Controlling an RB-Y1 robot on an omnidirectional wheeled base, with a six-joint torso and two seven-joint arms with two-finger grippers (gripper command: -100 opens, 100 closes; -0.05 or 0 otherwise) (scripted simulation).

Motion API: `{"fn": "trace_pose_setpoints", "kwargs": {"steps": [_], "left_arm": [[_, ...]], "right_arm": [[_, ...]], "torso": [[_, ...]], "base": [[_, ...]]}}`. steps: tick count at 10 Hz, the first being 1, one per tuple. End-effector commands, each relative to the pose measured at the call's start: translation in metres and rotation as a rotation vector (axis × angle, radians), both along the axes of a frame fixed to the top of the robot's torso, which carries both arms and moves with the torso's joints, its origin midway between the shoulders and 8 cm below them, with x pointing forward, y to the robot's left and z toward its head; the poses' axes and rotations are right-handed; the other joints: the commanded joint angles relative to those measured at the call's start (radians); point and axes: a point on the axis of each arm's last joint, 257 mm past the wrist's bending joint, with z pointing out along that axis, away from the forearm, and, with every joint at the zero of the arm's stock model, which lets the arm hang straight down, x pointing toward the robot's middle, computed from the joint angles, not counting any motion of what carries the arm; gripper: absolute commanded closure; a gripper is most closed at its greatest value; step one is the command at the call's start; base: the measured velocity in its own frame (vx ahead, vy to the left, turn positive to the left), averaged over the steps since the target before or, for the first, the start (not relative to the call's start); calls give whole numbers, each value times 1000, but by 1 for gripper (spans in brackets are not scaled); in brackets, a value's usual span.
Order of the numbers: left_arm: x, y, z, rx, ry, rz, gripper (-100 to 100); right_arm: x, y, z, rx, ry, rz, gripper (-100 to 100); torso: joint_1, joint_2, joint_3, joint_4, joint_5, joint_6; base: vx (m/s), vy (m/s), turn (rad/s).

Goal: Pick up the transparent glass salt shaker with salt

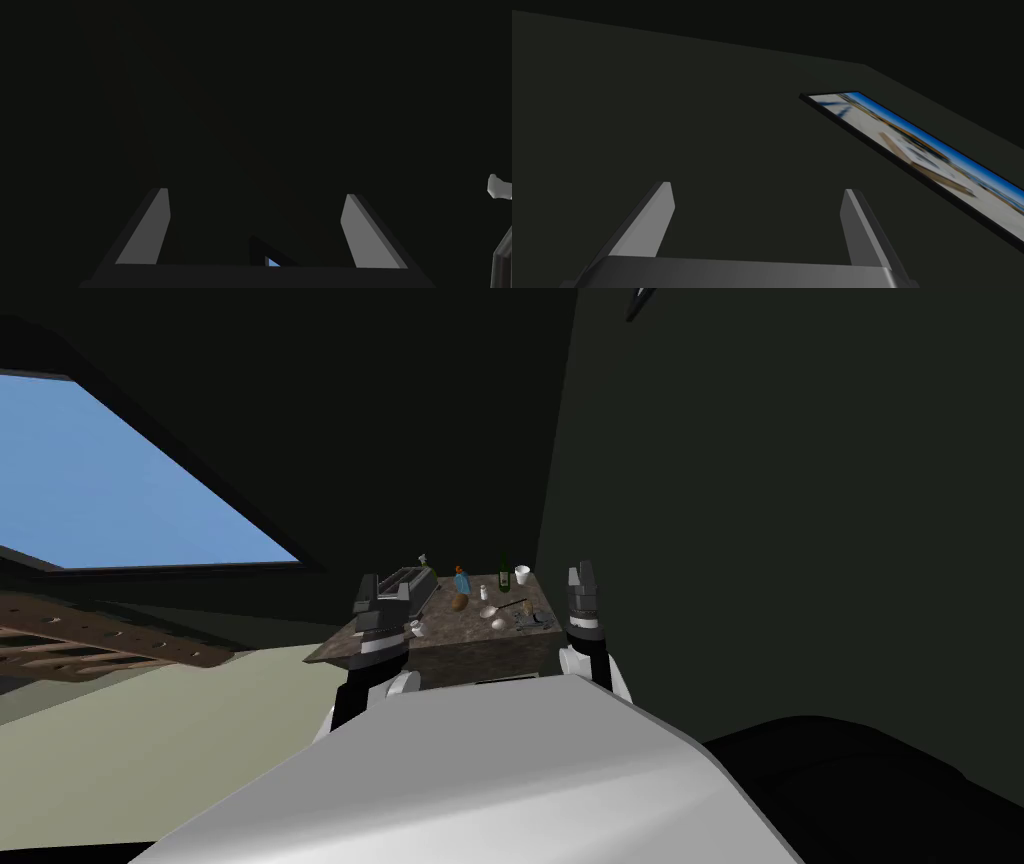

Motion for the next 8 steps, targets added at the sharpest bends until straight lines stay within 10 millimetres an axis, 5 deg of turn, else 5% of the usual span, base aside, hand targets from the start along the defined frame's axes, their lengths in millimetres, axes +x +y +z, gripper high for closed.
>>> {"fn": "trace_pose_setpoints", "kwargs": {"steps": [1,8], "left_arm": [[3,15,-18,7,66,-2,-100],[3,77,-79,13,294,19,-100]], "right_arm": [[0,0,0,0,0,0,0],[0,0,0,0,0,0,0]], "torso": [[0,0,0,0,0,0],[4,4,2,1,1,0]], "base": [[-59,36,-200],[-75,63,-143]]}}
